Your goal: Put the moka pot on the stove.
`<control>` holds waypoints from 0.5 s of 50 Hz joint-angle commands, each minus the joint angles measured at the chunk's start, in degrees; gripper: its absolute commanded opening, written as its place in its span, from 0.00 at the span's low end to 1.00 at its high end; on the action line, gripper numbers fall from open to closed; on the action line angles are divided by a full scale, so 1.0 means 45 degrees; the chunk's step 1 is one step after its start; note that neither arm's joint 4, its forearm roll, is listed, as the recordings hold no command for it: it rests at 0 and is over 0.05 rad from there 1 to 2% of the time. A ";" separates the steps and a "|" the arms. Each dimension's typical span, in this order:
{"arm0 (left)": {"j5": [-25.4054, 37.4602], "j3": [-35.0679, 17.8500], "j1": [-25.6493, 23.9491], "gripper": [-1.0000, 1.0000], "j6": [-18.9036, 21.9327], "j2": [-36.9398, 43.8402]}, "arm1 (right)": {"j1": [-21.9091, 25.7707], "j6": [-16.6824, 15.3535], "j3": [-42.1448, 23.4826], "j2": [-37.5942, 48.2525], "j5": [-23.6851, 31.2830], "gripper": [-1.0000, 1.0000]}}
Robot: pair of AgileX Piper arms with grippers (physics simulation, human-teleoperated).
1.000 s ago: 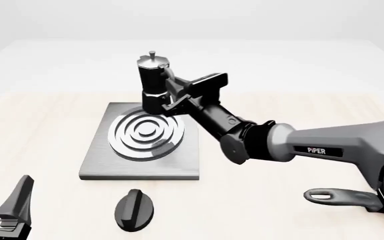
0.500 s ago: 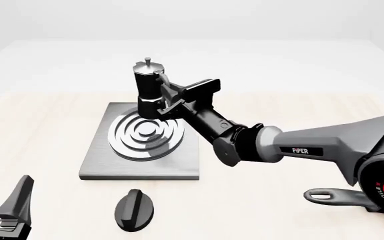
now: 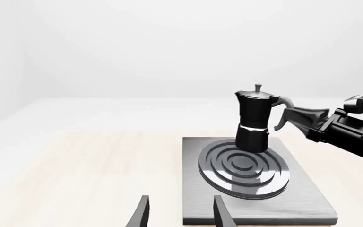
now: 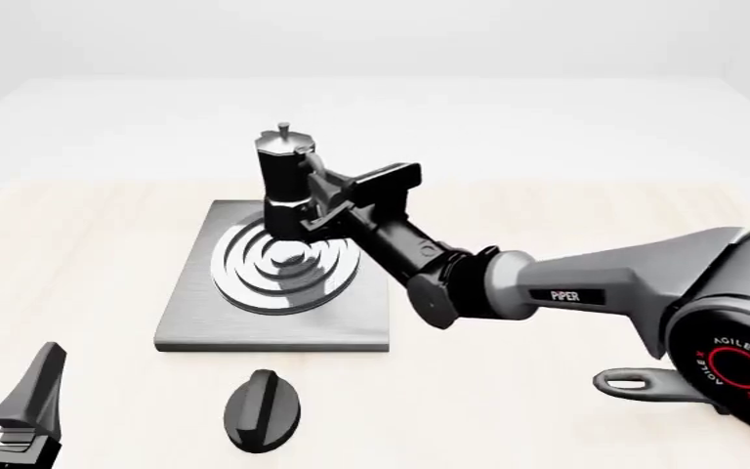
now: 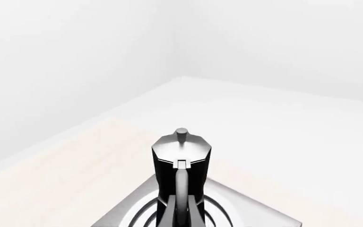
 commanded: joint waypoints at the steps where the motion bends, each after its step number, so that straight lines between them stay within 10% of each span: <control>1: 0.0000 0.0000 0.0000 1.00 0.0000 0.0000 | 0.0050 0.0187 -0.0317 0.0195 -0.0108 0.00; 25: 0.0000 0.0000 0.0000 1.00 0.0000 0.0000 | 0.0063 0.0393 -0.0693 0.0834 -0.0171 0.00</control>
